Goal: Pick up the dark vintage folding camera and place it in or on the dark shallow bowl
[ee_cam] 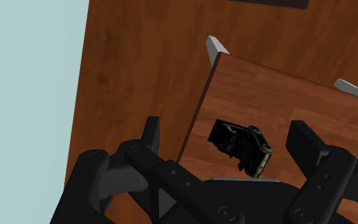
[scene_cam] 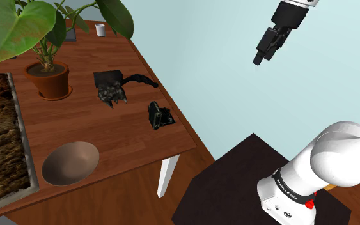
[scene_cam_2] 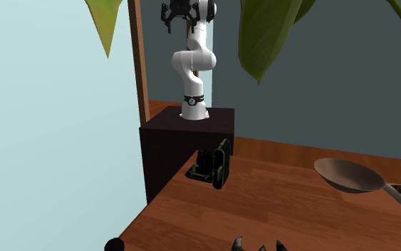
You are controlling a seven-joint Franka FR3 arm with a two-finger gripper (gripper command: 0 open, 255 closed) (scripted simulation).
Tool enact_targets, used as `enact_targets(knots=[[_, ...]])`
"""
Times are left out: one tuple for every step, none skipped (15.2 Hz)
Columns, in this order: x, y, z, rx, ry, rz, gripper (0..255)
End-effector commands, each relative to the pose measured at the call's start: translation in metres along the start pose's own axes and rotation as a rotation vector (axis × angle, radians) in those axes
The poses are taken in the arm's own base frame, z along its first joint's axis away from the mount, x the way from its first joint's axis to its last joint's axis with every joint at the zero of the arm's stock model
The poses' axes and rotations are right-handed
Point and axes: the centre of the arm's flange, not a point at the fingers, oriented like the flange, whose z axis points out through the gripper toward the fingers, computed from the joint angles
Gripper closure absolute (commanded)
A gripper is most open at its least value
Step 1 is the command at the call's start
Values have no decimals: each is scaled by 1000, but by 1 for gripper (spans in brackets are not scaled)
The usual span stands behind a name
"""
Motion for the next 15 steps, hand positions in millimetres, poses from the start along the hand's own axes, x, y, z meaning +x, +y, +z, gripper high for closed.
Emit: enact_targets(knots=[[0,0,0,0,0,0,0],[7,-4,11,-2,1,-1,0],[13,-7,22,-3,3,-2,0],[20,-11,32,-5,4,-3,0],[27,-14,43,-7,6,-5,0],[33,-18,54,-8,7,-6,0],[40,-22,65,-10,9,-7,0],[47,-25,75,-12,10,-8,0],[53,-29,86,-13,11,-9,0],[60,-32,97,-15,13,-10,0],[67,-36,108,-17,14,-11,0],[73,-39,118,-18,16,-13,0],[80,-43,129,-20,17,-14,0],[87,-46,140,-22,18,-15,0],[94,-50,151,-23,20,-16,0]])
